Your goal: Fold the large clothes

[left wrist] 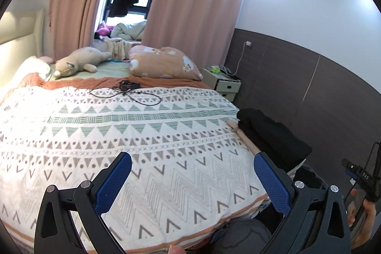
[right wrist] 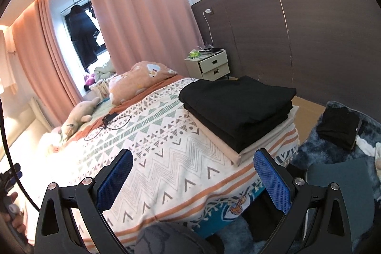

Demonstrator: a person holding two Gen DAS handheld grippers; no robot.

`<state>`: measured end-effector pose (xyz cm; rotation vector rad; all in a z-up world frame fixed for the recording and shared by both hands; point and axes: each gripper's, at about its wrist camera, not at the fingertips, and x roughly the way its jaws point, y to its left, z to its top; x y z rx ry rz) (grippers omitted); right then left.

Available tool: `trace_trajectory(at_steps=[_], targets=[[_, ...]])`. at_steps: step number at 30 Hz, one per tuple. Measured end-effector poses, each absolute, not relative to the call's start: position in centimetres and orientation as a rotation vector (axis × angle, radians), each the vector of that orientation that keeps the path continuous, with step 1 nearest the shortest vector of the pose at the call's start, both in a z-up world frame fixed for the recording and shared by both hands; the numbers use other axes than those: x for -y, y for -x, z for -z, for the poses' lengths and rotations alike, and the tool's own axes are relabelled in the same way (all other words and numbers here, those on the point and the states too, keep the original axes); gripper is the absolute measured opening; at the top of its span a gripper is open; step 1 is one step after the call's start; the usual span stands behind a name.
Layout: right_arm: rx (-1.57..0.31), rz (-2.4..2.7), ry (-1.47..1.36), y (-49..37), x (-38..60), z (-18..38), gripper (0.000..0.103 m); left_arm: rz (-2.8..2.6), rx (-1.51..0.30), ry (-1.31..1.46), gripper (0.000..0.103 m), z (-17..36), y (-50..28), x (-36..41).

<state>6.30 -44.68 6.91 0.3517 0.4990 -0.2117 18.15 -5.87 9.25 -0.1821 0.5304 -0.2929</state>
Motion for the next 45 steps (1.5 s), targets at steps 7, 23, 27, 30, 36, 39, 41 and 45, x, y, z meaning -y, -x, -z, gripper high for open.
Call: trace_trajectory(at_steps=[7,23,27,30,36,39,41,45], targets=[[-0.498,0.219,-0.31,-3.8,42.5,-6.1,0.102,0.187,-0.51,0.134,0.102,-7.2,-13.6,4.0],[-0.525,0.076,-0.25,0.4,36.5,-3.1,0.102,0.105,-0.429,0.055,0.102,-6.6,-1.8,3.8],[-0.51,0.04,-0.233,1.4,35.4,-3.4,0.102,0.109,-0.408,0.054,0.102,-6.9,-0.3,4.0],[-0.498,0.031,-0.222,1.7,35.1,-3.7,0.102,0.11,-0.39,0.06,0.102,-7.5,0.4,4.1],[-0.479,0.032,-0.223,1.9,35.0,-4.1,0.102,0.116,-0.381,0.049,0.102,-8.0,1.2,4.3],[-0.475,0.033,-0.229,2.0,35.1,-4.2,0.102,0.115,-0.372,0.065,0.102,-8.1,1.7,4.0],[-0.474,0.03,-0.233,2.1,35.1,-4.2,0.102,0.112,-0.37,0.078,0.102,-8.2,1.9,3.7],[-0.47,0.034,-0.229,2.4,35.0,-4.2,0.102,0.11,-0.37,0.089,0.102,-8.1,2.1,3.6]])
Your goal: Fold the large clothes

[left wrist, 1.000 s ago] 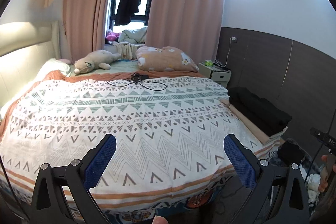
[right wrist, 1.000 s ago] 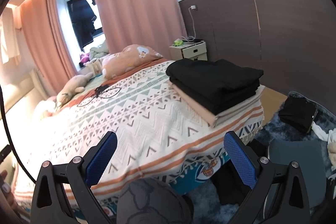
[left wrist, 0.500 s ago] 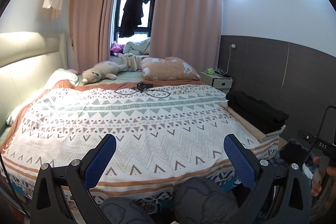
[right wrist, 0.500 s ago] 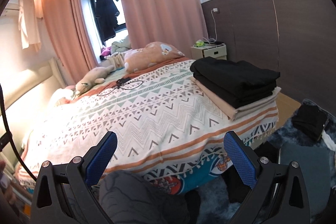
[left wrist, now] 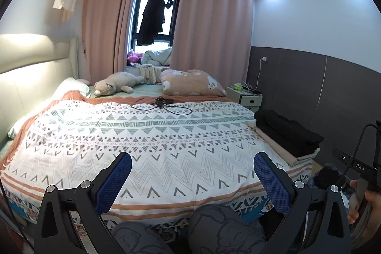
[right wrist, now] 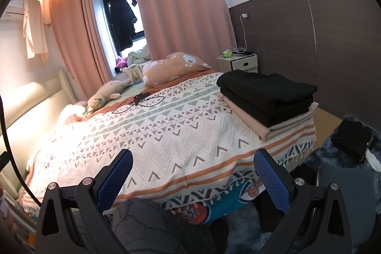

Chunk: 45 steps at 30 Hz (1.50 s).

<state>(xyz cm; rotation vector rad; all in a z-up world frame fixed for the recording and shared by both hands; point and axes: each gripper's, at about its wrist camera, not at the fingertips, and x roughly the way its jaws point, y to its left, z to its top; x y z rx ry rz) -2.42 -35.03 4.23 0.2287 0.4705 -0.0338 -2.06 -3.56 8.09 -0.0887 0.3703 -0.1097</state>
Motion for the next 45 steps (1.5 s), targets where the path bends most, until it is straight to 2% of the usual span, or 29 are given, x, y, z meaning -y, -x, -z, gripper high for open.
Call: trace_trajectory(at_steps=[45], targets=[[-0.483,0.072,-0.232,2.4,35.1,-2.5,0.102,0.109,-0.383,0.077,0.102,-8.4,2.3,3.7]])
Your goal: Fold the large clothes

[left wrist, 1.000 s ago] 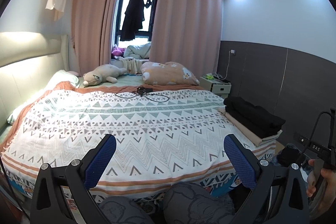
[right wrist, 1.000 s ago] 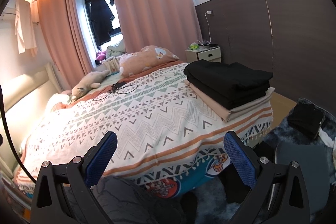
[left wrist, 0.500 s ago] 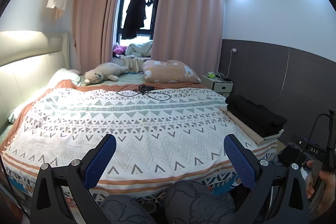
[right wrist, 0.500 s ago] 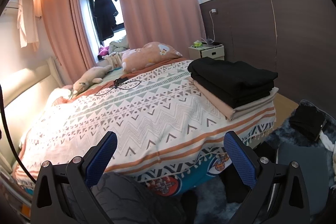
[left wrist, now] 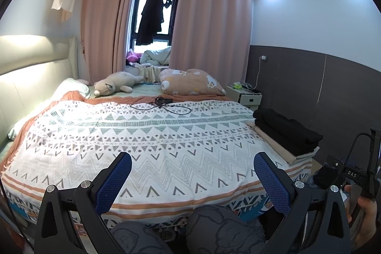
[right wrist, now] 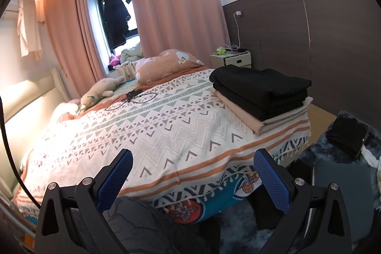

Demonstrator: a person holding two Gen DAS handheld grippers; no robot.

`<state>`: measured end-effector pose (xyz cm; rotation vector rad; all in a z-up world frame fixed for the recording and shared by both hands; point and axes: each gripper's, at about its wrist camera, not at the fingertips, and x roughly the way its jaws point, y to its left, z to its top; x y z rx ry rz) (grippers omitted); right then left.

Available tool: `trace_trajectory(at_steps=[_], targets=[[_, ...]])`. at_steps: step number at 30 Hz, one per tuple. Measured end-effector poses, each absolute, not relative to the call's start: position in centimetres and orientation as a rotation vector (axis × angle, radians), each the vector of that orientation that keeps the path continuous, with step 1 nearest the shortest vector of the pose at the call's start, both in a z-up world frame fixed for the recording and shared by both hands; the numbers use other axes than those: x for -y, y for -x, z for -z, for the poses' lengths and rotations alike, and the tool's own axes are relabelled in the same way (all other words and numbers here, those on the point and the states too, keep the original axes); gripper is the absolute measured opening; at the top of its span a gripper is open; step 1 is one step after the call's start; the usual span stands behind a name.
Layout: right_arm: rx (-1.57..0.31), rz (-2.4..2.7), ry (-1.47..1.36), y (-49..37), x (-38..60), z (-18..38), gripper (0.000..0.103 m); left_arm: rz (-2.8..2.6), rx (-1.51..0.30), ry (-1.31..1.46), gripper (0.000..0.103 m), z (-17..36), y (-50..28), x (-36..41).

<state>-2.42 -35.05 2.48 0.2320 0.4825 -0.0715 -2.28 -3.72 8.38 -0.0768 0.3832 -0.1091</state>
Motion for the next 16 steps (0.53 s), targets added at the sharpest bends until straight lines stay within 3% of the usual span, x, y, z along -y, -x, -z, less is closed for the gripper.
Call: trace_trajectory(at_steps=[16], targets=[[-0.461,0.079,-0.249,2.6,35.6,-1.2,0.102,0.097,-0.39,0.07,0.102,-8.7,2.7,4.0]])
